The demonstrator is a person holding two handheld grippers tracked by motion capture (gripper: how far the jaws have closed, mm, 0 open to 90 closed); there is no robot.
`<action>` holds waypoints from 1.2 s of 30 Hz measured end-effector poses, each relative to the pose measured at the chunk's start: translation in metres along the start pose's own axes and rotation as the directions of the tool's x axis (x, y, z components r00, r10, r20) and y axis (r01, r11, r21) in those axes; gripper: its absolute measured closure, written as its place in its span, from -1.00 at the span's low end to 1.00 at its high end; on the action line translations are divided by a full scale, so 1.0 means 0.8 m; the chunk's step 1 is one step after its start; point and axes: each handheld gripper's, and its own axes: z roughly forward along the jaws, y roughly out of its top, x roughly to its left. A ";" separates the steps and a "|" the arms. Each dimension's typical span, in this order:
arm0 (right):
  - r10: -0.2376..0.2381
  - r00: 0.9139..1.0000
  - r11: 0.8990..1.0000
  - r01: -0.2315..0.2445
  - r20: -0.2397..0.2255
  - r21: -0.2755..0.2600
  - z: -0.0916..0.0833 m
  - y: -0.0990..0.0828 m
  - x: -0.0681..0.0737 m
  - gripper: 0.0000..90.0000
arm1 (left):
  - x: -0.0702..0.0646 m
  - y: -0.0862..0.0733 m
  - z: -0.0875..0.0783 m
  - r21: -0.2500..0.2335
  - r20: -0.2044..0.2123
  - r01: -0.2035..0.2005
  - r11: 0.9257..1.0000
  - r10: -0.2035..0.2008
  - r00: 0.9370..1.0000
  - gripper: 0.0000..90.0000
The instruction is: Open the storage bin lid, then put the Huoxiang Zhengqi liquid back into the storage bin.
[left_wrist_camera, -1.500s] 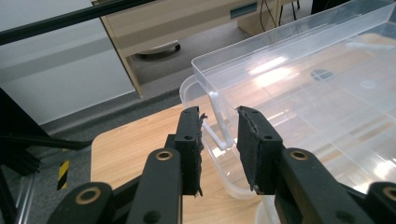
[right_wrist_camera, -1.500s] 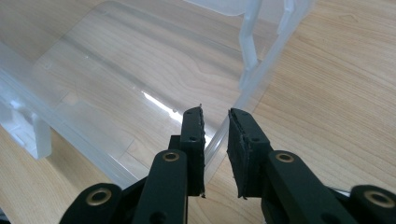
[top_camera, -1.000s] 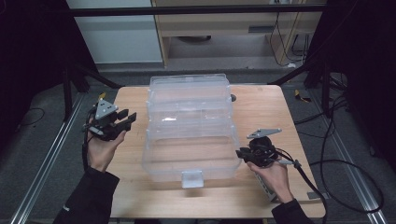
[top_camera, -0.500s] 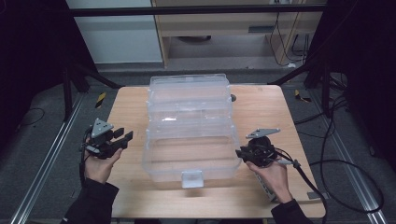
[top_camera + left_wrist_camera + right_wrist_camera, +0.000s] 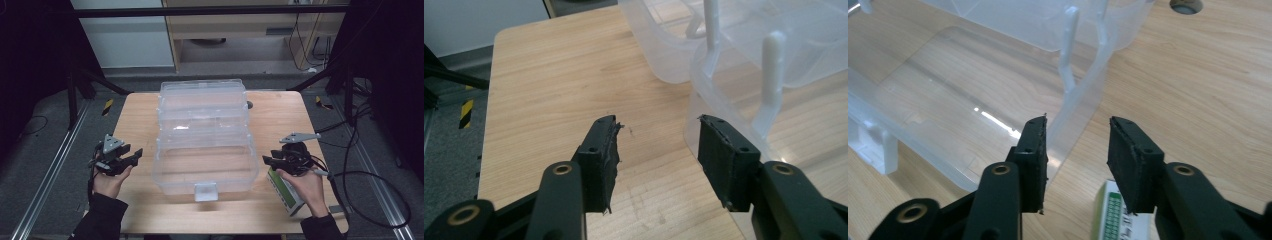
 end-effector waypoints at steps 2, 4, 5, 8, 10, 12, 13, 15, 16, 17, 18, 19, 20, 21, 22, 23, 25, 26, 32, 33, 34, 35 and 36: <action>-0.004 1.000 1.000 0.004 0.015 -0.003 -0.009 0.002 -0.004 0.23 | 0.001 -0.002 0.002 0.009 -0.004 -0.001 1.000 0.001 1.000 0.08; 0.000 1.000 1.000 0.000 0.028 -0.002 -0.016 0.005 -0.008 0.20 | 0.003 -0.004 0.004 0.014 -0.005 0.000 1.000 0.000 1.000 0.06; 0.000 0.999 1.000 0.000 0.034 0.004 -0.018 0.006 -0.009 0.18 | 0.003 -0.005 0.005 0.021 -0.010 -0.004 1.000 0.004 1.000 0.06; -0.020 0.998 0.998 0.017 0.063 0.055 -0.025 0.011 -0.013 0.10 | 0.006 -0.008 0.008 0.028 -0.019 -0.001 1.000 0.002 1.000 0.04; -0.028 0.998 0.996 0.022 0.064 0.085 -0.029 0.013 -0.016 0.04 | 0.008 -0.009 0.009 0.035 -0.027 -0.001 0.999 0.002 1.000 0.02; -0.039 0.997 0.993 0.032 0.064 0.111 -0.031 0.014 -0.018 -0.01 | 0.009 -0.011 0.012 0.042 -0.032 0.005 0.999 -0.003 0.999 0.00; -0.042 0.997 0.992 0.033 0.066 0.120 -0.032 0.014 -0.018 -0.03 | 0.010 -0.012 0.013 0.044 -0.033 0.007 0.999 -0.005 0.999 0.00; -0.044 0.996 0.989 0.033 0.073 0.146 -0.034 0.015 -0.019 -0.05 | 0.010 -0.014 0.015 0.050 -0.034 0.002 0.999 0.000 0.999 -0.02; -0.045 0.996 0.988 0.034 0.072 0.152 -0.035 0.015 -0.019 -0.07 | 0.010 -0.014 0.015 0.051 -0.035 0.001 0.999 0.001 0.999 -0.03; -0.048 0.996 0.986 0.037 0.071 0.161 -0.035 0.015 -0.019 -0.07 | 0.010 -0.014 0.016 0.053 -0.035 0.001 0.999 0.001 0.999 -0.03; -0.046 0.997 0.985 0.034 0.067 0.170 -0.037 0.015 -0.018 -0.08 | 0.010 -0.015 0.016 0.054 -0.037 0.001 0.999 0.001 0.999 -0.04; -0.048 0.997 0.984 0.035 0.066 0.176 -0.037 0.015 -0.018 -0.09 | 0.010 -0.015 0.016 0.055 -0.039 -0.001 0.998 0.004 0.999 -0.05; -0.051 0.997 0.982 0.038 0.064 0.184 -0.038 0.016 -0.017 -0.10 | 0.010 -0.015 0.016 0.058 -0.041 -0.006 0.998 0.009 0.999 -0.05; -0.050 0.997 0.981 0.037 0.065 0.192 -0.039 0.016 -0.017 -0.11 | 0.011 -0.015 0.017 0.057 -0.043 -0.007 0.998 0.009 0.999 -0.06; -0.048 0.997 0.980 0.034 0.064 0.198 -0.041 0.016 -0.017 -0.11 | 0.011 -0.016 0.017 0.059 -0.045 -0.004 0.998 0.007 0.999 -0.06; -0.044 0.997 0.979 0.030 0.063 0.203 -0.042 0.016 -0.017 -0.12 | 0.011 -0.016 0.017 0.061 -0.044 -0.002 0.998 0.004 0.999 -0.07; -0.041 0.997 0.976 0.026 0.065 0.217 -0.042 0.016 -0.018 -0.12 | 0.012 -0.017 0.018 0.065 -0.048 -0.002 0.998 0.005 0.999 -0.08; -0.040 0.997 0.973 0.025 0.064 0.228 -0.042 0.016 -0.019 -0.13 | 0.012 -0.018 0.019 0.070 -0.047 -0.005 0.998 0.008 0.999 -0.08; -0.017 0.998 0.963 -0.002 0.067 0.269 -0.045 0.014 -0.018 -0.10 | 0.011 -0.019 0.021 0.079 -0.051 -0.010 0.997 0.014 0.999 -0.08; -0.011 0.998 0.961 -0.008 0.067 0.276 -0.045 0.014 -0.018 -0.10 | 0.011 -0.019 0.021 0.080 -0.052 -0.012 0.997 0.016 0.999 -0.08; -0.012 0.998 0.960 -0.007 0.067 0.281 -0.045 0.013 -0.019 -0.08 | 0.011 -0.019 0.021 0.082 -0.052 -0.013 0.997 0.017 0.999 -0.08; -0.004 0.998 0.959 -0.015 0.065 0.284 -0.045 0.013 -0.018 -0.08 | 0.011 -0.019 0.021 0.081 -0.056 -0.013 0.997 0.017 0.998 -0.08; 0.003 0.998 0.955 -0.021 0.063 0.295 -0.045 0.012 -0.018 -0.07 | 0.011 -0.019 0.021 0.081 -0.057 -0.012 0.997 0.016 0.998 -0.08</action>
